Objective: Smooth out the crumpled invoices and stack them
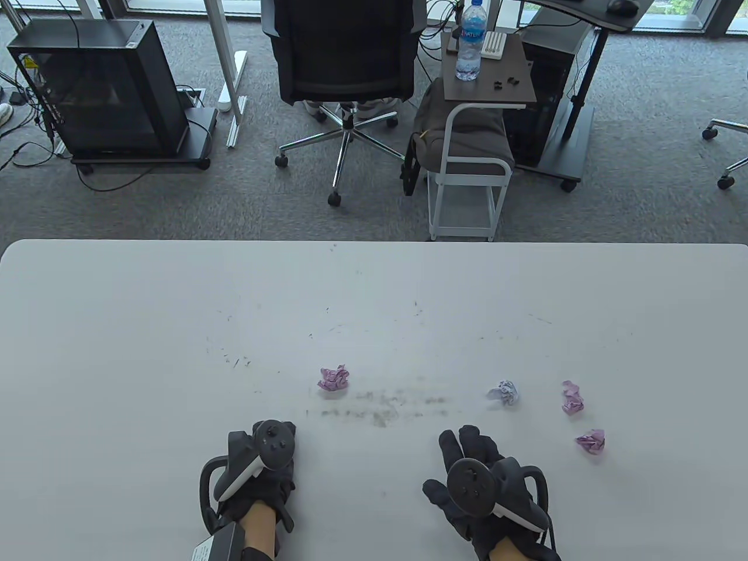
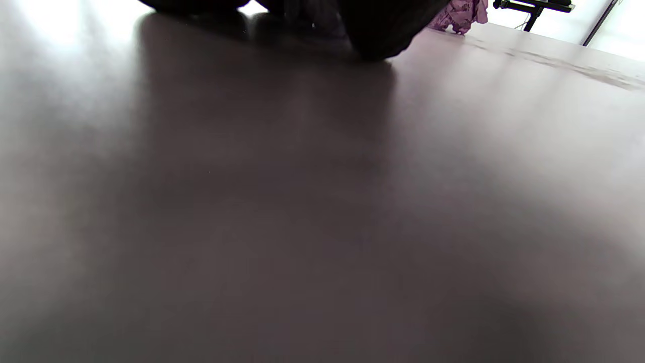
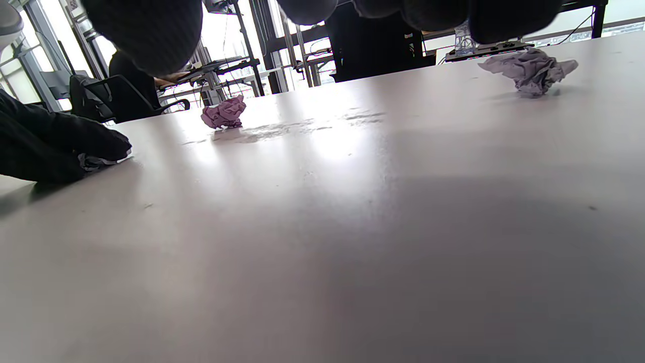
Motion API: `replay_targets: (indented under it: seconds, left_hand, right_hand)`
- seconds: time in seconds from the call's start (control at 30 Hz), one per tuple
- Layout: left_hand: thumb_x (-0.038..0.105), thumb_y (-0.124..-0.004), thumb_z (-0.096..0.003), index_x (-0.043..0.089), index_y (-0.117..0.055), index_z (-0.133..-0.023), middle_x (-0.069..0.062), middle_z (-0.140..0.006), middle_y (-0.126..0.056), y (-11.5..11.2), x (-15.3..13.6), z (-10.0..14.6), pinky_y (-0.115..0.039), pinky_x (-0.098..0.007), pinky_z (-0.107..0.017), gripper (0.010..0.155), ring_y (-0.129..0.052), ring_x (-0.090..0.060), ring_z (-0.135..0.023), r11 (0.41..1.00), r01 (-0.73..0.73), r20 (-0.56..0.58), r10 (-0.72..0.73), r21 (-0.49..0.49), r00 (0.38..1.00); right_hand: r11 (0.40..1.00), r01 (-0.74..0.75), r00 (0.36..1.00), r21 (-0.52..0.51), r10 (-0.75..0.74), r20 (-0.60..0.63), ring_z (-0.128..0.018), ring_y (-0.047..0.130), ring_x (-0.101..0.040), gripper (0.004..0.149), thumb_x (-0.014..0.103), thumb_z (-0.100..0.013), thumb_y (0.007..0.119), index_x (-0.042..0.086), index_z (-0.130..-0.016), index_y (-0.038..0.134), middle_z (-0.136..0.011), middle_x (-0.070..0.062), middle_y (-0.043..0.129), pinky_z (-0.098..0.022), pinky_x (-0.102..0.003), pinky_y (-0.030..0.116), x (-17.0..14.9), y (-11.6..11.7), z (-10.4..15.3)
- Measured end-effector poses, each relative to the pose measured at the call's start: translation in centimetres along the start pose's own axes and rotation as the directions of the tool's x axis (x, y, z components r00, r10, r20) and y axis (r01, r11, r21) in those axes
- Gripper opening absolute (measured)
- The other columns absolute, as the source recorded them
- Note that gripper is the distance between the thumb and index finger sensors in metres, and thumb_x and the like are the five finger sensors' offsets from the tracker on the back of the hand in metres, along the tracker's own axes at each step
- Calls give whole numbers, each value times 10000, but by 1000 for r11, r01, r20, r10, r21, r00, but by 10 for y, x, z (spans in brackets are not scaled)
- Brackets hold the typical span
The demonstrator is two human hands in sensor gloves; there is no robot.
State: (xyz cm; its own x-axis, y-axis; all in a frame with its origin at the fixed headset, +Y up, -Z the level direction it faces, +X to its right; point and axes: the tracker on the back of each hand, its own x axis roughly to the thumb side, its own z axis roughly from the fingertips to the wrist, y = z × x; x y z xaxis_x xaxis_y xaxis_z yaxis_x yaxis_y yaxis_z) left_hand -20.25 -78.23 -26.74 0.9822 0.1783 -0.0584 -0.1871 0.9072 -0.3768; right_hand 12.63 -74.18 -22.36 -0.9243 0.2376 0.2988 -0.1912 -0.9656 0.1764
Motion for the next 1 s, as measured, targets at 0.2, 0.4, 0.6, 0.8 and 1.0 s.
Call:
replay_targets:
  seconds: [0.2, 0.4, 0.6, 0.8, 1.0]
  left_hand:
    - [164, -719, -568, 98, -613, -1037, -288, -980, -556, 9, 16, 18, -820, -426, -445, 485, -831, -405, -699, 1000, -20, -6, 20, -17, 1000]
    - [154, -714, -571, 116, -563, -1075, -259, -1006, -567, 19, 56, 42, -851, -439, -446, 527, -912, -328, -669, 895, -446, 312, 430, -22, 847]
    - [182, -808, -543, 214, -528, -1098, -183, -1004, -716, 16, 96, 64, -825, -517, -534, 623, -952, -327, -720, 880, -472, 544, 424, -57, 724]
    - [157, -819, -533, 189, -546, -1090, -169, -1025, -676, 18, 102, 75, -834, -472, -566, 621, -965, -280, -736, 846, -530, 665, 423, -48, 615]
    - [170, -841, -522, 127, -544, -1081, -176, -1039, -601, 23, 116, 85, -861, -428, -560, 635, -990, -231, -713, 882, -465, 731, 272, 70, 626]
  right_hand:
    - [1000, 1, 1000, 24, -1, 6, -891, 448, -583, 774, 536, -540, 695, 99, -1061, 326, -1063, -350, 280, -590, -688, 572, 1, 1, 3]
    - [999, 49, 998, -12, -49, 26, -889, 454, -583, 774, 530, -538, 700, 96, -1059, 326, -1062, -353, 283, -589, -688, 576, 1, -4, 4]
    - [986, 162, 975, 43, -167, 147, -878, 580, -545, 795, 530, -536, 696, 83, -1056, 293, -1057, -354, 358, -580, -662, 642, 7, -8, 7]
    - [832, 539, 788, 130, -553, 270, -782, 798, -449, 858, 567, -511, 703, 54, -1058, 286, -1017, -324, 564, -532, -586, 764, 12, -15, 10]
    - [651, 757, 616, 50, -738, 273, -626, 899, -347, 710, 389, -548, 750, 7, -1011, 370, -896, -263, 705, -443, -514, 838, 19, -12, 7]
